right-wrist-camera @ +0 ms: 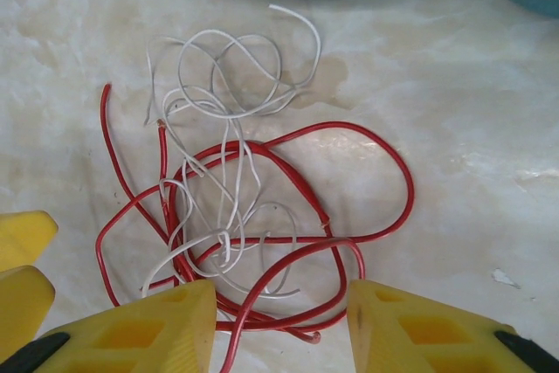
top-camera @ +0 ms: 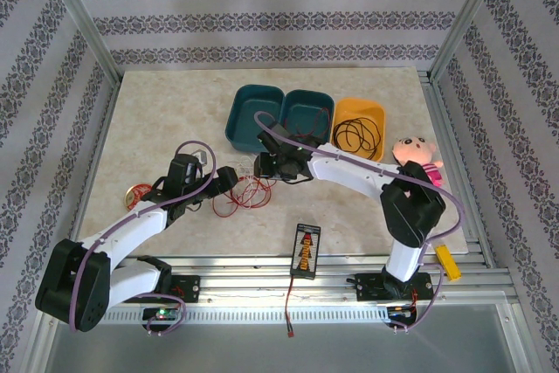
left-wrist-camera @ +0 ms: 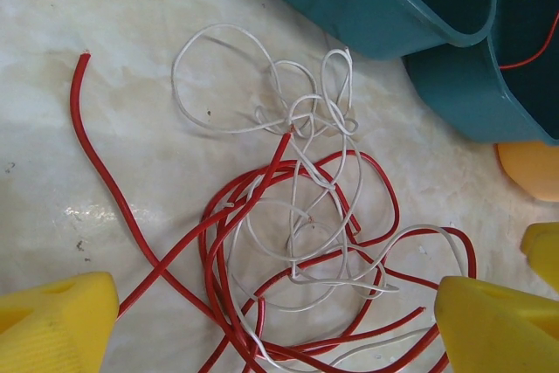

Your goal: Untangle the cables

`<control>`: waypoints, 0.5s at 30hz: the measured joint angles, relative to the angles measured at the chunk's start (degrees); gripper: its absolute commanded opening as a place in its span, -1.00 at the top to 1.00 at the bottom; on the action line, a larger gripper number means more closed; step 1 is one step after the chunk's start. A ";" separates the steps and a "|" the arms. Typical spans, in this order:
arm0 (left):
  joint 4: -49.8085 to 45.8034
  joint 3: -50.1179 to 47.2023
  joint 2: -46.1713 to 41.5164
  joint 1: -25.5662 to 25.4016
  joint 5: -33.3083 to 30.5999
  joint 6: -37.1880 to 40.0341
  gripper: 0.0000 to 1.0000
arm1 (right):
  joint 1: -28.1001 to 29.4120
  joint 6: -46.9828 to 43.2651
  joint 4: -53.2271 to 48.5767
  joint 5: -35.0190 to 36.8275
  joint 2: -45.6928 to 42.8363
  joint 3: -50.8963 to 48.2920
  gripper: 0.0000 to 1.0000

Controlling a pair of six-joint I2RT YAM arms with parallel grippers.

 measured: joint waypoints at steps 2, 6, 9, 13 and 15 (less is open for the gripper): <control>0.00 0.00 0.00 0.00 0.00 0.00 -0.87 | 0.37 0.04 0.00 -0.28 0.66 0.13 0.18; 0.00 0.00 0.00 0.00 -0.02 0.00 -0.86 | 0.66 0.24 0.00 -0.98 1.27 0.15 0.21; 0.00 0.00 0.00 0.00 0.00 0.00 -0.87 | 0.74 0.39 0.00 -1.57 1.70 0.48 0.23; 0.00 -0.02 0.00 0.00 0.00 0.00 -0.86 | 1.11 0.46 0.31 -2.10 2.89 0.87 0.27; 0.00 -0.02 0.00 0.00 0.00 0.02 -0.86 | 1.38 0.66 0.52 -2.60 3.56 0.87 0.34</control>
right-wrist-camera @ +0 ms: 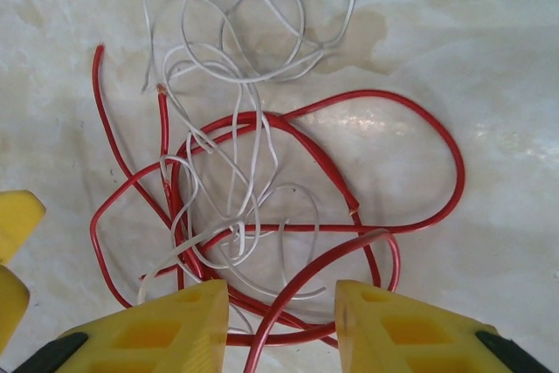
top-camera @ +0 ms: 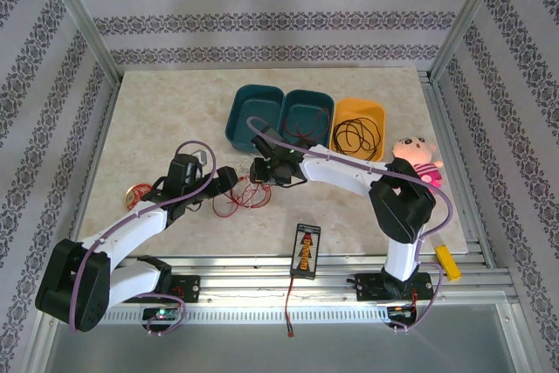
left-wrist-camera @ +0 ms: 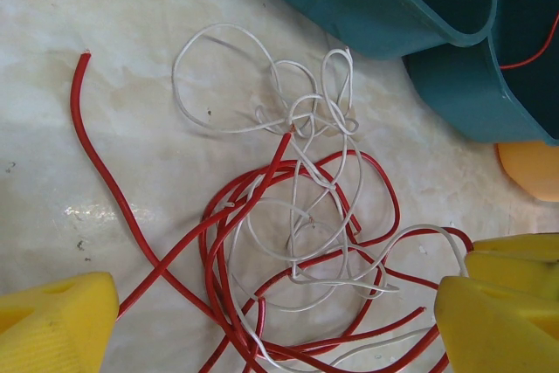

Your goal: Untangle the cables

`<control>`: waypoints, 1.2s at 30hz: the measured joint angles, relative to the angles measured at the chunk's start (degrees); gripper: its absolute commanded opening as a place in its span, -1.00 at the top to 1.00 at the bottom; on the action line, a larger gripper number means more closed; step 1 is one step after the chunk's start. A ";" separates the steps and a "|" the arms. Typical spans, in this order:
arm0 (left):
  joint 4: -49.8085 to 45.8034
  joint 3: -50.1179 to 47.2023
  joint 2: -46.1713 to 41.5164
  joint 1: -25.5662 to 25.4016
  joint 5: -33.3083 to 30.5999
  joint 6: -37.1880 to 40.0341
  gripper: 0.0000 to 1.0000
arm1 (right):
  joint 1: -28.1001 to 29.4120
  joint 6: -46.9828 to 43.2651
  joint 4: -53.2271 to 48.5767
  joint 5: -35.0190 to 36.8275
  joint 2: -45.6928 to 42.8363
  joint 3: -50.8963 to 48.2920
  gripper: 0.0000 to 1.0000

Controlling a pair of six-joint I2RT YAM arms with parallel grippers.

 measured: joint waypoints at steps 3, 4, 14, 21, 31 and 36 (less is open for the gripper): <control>0.00 0.00 0.00 0.00 0.00 -0.02 -0.87 | 0.37 0.61 0.11 -0.44 0.76 0.02 0.49; 0.00 0.00 0.00 0.00 0.00 -0.02 -0.87 | 0.39 0.72 0.11 -0.46 0.90 0.04 0.53; 0.00 0.00 0.00 0.00 0.00 0.00 -0.87 | 0.94 -0.02 -0.13 0.26 0.96 0.68 0.87; 0.00 0.00 -0.28 0.00 0.00 0.00 -0.86 | 2.45 -1.97 -0.96 1.97 -1.20 0.74 0.95; 0.04 -0.13 -2.86 0.00 1.07 1.81 -0.79 | 3.96 -5.77 -1.25 2.05 -7.23 2.99 1.00; 0.59 -0.42 -4.76 0.00 1.09 2.64 -0.79 | 4.26 -8.50 -1.31 2.21 -9.42 3.48 1.00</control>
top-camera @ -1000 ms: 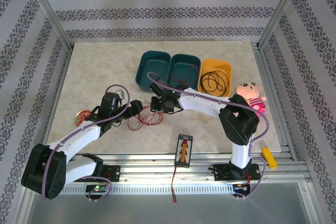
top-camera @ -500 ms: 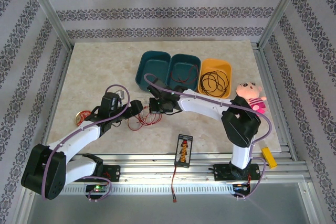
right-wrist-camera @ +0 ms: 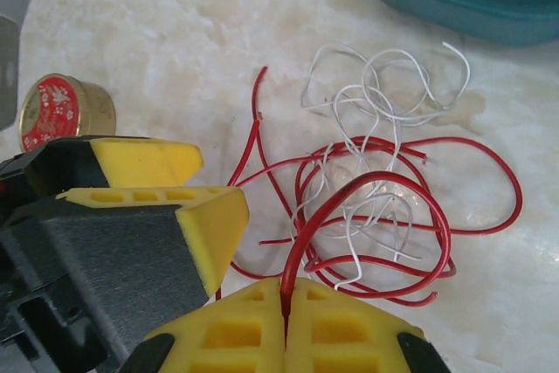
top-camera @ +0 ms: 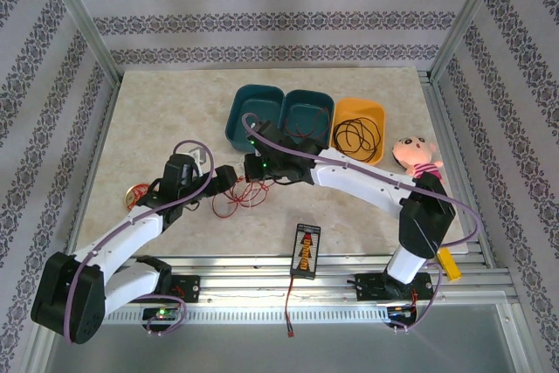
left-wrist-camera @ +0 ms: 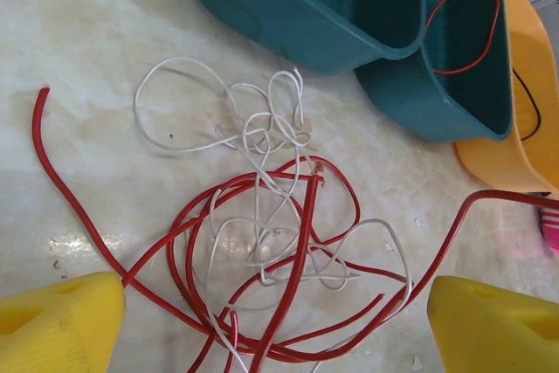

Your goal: Untangle the cables

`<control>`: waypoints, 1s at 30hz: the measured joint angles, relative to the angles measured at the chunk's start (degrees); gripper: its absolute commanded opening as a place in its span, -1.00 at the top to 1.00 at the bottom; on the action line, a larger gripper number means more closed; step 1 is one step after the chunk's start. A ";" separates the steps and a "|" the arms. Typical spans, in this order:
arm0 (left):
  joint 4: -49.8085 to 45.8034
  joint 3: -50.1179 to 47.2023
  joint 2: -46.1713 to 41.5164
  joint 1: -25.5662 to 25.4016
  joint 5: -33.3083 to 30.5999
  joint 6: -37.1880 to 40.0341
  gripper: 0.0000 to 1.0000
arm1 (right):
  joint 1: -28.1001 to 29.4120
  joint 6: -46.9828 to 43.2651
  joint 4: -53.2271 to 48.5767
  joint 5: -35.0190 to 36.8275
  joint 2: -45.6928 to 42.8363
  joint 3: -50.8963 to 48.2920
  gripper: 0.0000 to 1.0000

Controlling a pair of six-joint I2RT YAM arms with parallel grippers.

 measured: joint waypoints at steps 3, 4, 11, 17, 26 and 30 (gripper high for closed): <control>0.31 -0.46 -0.39 0.00 -0.04 0.28 -0.79 | 0.35 -1.68 0.04 0.33 -1.01 0.02 1.00; 0.33 -0.68 -0.46 0.00 -0.04 0.33 -0.79 | 0.35 -2.38 0.02 0.48 -1.33 0.02 1.00; 0.39 -1.42 -0.46 0.00 -0.07 0.48 -0.79 | 0.72 -6.10 0.11 2.05 -4.92 0.00 1.00; 0.81 -1.42 -0.46 0.00 -0.04 0.50 -0.78 | 0.72 -8.61 0.42 3.89 -9.01 0.00 1.00; 2.32 -1.42 -0.26 0.00 0.63 0.72 -0.78 | 0.72 -11.69 0.79 5.35 -11.06 0.00 1.00; 3.30 -1.42 0.98 0.00 1.05 0.72 -0.78 | 0.72 -13.09 1.70 5.38 -12.94 0.00 1.00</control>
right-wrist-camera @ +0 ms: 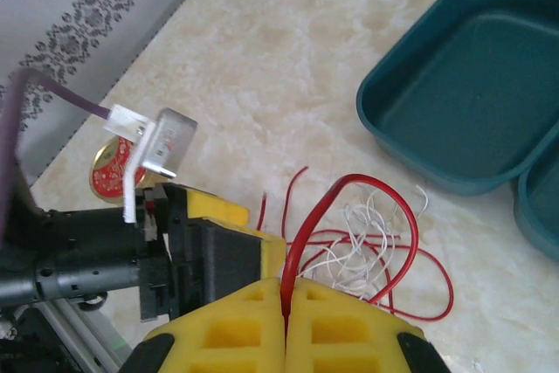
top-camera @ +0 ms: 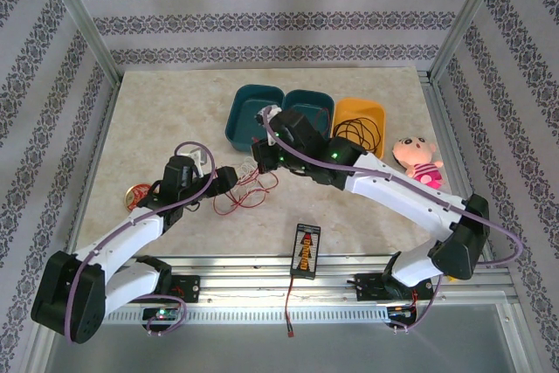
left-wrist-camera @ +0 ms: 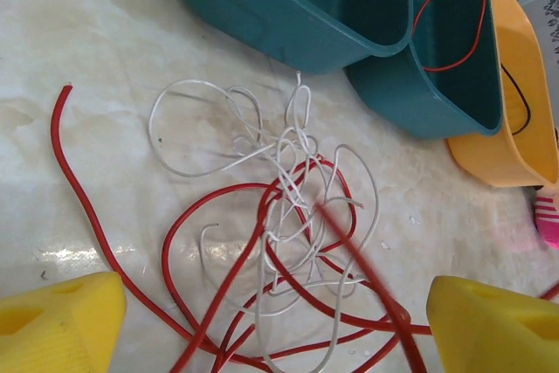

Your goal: Untangle the cables

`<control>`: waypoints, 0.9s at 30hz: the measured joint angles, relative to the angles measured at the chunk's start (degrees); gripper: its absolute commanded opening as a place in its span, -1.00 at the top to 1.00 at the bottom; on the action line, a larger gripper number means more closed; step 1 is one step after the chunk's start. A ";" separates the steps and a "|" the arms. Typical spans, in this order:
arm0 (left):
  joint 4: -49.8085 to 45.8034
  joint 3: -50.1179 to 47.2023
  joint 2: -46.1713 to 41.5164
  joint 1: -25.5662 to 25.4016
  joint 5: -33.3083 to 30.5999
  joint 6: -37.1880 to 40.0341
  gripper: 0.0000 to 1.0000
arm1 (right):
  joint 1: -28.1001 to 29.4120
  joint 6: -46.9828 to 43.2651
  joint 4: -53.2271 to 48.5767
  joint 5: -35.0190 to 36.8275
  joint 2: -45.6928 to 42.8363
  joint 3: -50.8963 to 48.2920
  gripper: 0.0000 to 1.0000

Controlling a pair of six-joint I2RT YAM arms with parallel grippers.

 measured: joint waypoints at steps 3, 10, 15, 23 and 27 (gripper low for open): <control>0.42 0.00 1.44 0.00 0.42 0.00 -0.75 | 0.00 -0.72 0.39 0.00 -0.96 0.00 1.00; 1.22 0.00 3.87 0.00 0.66 -0.04 -0.71 | 0.00 -2.16 1.36 -0.09 -2.58 0.00 1.00; 2.21 0.00 4.48 0.00 0.81 -0.04 -0.69 | 0.00 -3.23 2.89 -0.92 -3.69 0.00 1.00; 4.11 0.00 6.29 0.00 1.51 -0.46 -0.59 | 0.00 -5.11 3.96 -3.10 -4.17 1.51 1.00; 5.51 -0.02 7.52 0.00 2.34 -0.74 -0.51 | 0.00 -6.27 4.17 -4.98 -4.17 4.15 1.00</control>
